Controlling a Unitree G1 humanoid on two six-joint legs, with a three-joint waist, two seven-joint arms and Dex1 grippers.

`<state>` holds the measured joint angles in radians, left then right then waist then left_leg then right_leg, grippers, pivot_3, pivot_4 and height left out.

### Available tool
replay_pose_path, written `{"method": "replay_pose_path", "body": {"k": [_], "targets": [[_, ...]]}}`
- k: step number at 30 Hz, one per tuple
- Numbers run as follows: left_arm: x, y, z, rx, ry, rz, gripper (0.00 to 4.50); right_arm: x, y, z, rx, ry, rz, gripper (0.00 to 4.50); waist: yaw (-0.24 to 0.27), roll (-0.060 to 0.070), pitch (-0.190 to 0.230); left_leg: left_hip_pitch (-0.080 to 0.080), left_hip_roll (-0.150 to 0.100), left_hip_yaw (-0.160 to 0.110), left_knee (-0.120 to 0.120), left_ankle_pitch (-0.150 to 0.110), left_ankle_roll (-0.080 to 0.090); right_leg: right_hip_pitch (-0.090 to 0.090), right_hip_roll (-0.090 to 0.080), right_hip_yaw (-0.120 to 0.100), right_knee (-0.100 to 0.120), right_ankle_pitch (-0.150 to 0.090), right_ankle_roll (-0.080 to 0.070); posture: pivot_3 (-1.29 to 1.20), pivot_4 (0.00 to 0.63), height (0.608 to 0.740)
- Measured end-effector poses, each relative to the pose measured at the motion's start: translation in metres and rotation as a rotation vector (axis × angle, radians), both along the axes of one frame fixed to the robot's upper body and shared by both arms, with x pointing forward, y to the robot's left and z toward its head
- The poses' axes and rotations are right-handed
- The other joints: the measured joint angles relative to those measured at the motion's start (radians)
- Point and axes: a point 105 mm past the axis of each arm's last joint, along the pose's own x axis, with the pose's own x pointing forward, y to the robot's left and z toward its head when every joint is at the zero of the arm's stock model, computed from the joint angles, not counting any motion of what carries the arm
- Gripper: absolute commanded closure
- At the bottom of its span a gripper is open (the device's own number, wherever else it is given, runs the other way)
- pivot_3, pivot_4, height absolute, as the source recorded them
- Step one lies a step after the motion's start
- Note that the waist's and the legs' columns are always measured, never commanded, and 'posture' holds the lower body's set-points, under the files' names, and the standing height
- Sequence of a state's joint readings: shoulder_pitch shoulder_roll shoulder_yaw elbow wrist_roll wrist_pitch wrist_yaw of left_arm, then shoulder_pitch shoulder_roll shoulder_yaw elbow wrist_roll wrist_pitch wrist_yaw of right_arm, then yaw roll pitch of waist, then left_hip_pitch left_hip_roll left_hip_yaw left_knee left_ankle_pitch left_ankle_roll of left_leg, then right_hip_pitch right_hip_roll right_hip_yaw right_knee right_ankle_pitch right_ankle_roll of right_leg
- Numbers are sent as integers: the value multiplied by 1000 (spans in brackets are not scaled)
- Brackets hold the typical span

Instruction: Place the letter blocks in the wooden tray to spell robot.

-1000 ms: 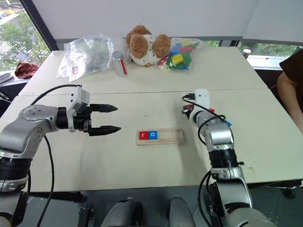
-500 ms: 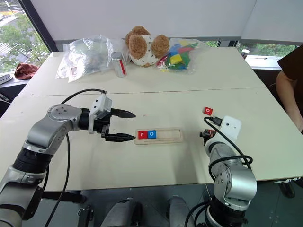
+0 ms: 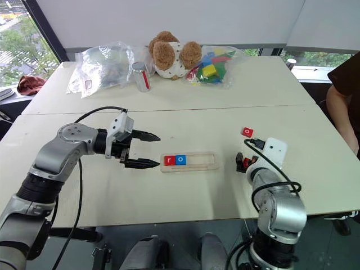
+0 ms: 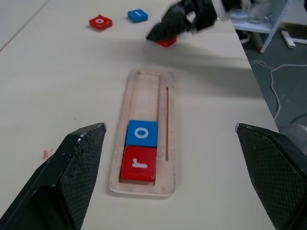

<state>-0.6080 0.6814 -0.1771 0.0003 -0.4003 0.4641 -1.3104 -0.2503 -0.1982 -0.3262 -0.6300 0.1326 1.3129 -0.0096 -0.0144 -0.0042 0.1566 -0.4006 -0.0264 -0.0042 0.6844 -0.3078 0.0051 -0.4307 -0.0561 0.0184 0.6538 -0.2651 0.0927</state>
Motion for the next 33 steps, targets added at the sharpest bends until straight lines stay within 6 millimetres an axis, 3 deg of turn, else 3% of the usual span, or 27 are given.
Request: {"method": "replay_pose_path", "body": {"k": [2,5,7,12,18,26,33], "targets": [[0,5,0,25,3,-6,0,6,-15,30,-151,-63,116,47,0,0,0,1,0,0,0,0,1,1,0,-1,-2,0,0,0,150,740],[-3,8,2,51,-3,-27,0,9,-6,50,-326,-66,430,47,-2,0,0,4,2,-1,-2,-1,2,5,4,0,-4,0,0,0,150,740],[-8,10,5,80,-18,-56,0,5,2,43,-367,11,694,47,-3,-1,1,5,4,-1,-2,-2,3,6,6,0,-6,0,0,0,150,740],[-23,12,5,136,-21,-94,0,-5,-10,22,-305,103,997,47,1,-1,1,5,4,1,-1,-2,4,7,5,3,-6,0,0,0,150,740],[-31,16,6,128,-10,-41,0,-9,-25,-12,-282,189,1093,47,2,-1,1,7,4,1,0,-2,3,8,2,4,-5,0,0,0,150,740],[-32,25,-3,145,17,29,0,1,-29,-26,-284,187,1099,47,4,-1,1,7,4,2,0,-2,3,8,0,3,-4,0,0,0,150,740],[-33,27,-5,151,24,39,0,5,-28,-27,-281,163,1101,3294,4,-1,1,8,4,2,0,-2,3,8,0,3,-4,0,0,0,150,740]]}}
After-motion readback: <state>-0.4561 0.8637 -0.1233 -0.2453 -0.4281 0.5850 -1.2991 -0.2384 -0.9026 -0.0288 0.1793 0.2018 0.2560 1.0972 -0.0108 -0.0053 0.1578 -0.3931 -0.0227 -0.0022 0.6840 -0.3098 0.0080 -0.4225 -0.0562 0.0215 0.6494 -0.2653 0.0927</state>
